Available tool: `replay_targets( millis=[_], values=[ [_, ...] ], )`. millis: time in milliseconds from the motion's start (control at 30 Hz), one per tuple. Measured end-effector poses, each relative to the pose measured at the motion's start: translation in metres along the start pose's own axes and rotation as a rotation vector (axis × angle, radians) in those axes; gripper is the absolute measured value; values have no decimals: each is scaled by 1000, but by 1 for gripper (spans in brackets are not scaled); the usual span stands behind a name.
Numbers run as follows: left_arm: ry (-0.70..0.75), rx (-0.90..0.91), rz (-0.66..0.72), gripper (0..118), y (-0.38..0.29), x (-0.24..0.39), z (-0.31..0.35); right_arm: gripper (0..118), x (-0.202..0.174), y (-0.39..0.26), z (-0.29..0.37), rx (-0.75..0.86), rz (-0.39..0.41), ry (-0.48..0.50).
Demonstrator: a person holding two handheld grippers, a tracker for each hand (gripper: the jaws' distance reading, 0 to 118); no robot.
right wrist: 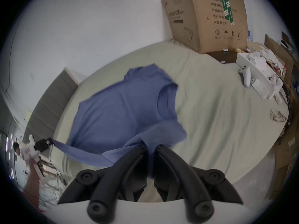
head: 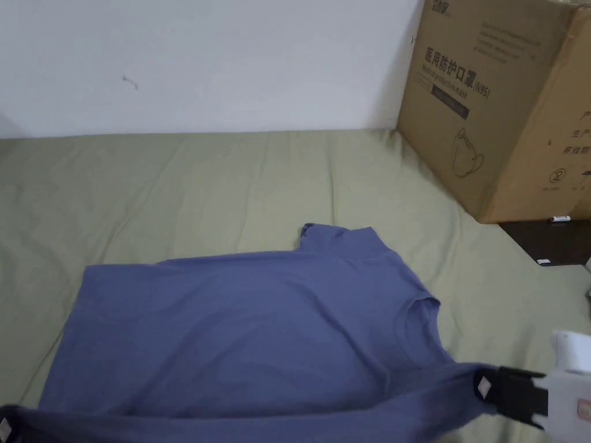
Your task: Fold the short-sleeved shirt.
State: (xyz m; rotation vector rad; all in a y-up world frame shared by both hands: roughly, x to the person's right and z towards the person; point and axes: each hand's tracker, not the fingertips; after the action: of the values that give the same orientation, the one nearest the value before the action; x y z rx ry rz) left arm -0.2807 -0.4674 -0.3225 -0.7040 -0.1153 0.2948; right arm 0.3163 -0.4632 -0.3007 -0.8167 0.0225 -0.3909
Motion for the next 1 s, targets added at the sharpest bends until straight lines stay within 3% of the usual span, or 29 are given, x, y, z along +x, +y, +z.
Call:
replay_targets(
  millis=[67, 167, 300, 333, 367, 400, 433, 467, 567, 633, 733, 800, 867, 900, 933, 967, 1000],
  values=[
    [22, -15, -22, 3, 28, 3, -27, 5, -1, 31, -21, -33, -67, 7],
    [89, -92, -82, 3, 51, -7, -80, 5, -2, 71, -71, -70, -76, 11],
    [116, -121, -87, 7, 65, -14, -127, 8, -1, 101, -135, -116, -173, -49],
    [120, -123, -78, 29, 68, -15, -133, 20, -2, 102, -147, -138, -159, -64],
    [123, -121, -65, 63, 70, -15, -137, 43, -3, 102, -157, -149, -154, -90],
    [131, -116, -58, 100, 70, -14, -137, 77, -4, 100, -161, -120, -142, -129],
    [131, -114, -51, 118, 71, -15, -138, 111, 3, 101, -170, -82, -130, -147],
    [123, -116, -45, 112, 71, -14, -136, 118, 2, 98, -168, -48, -122, -158],
    [90, -59, -68, 112, 72, -7, -129, 118, -4, 88, -142, 107, -99, -93],
    [71, -47, -93, 112, 70, -2, -121, 118, -10, 77, -117, 141, -37, -73],
    [25, 18, -124, 112, 48, 12, -78, 118, -24, 51, -64, 193, 28, 10],
    [-1, 88, -139, 104, 24, 21, -41, 118, -32, 23, -24, 284, 53, 88],
    [-10, 162, -144, 58, -1, 29, -12, 114, -40, -3, 9, 364, 55, 118],
    [-18, 167, -142, 29, -13, 33, 0, 106, -44, -13, 23, 387, 61, 128],
    [-18, 164, -142, 0, -24, 37, 14, 67, -48, -21, 33, 400, 66, 117],
    [-11, 161, -140, 0, -33, 40, 23, 16, -53, -28, 41, 421, 64, 83],
    [-65, 131, -119, 0, -45, 45, 32, 0, -56, -31, 44, 403, 52, 76]
  ],
)
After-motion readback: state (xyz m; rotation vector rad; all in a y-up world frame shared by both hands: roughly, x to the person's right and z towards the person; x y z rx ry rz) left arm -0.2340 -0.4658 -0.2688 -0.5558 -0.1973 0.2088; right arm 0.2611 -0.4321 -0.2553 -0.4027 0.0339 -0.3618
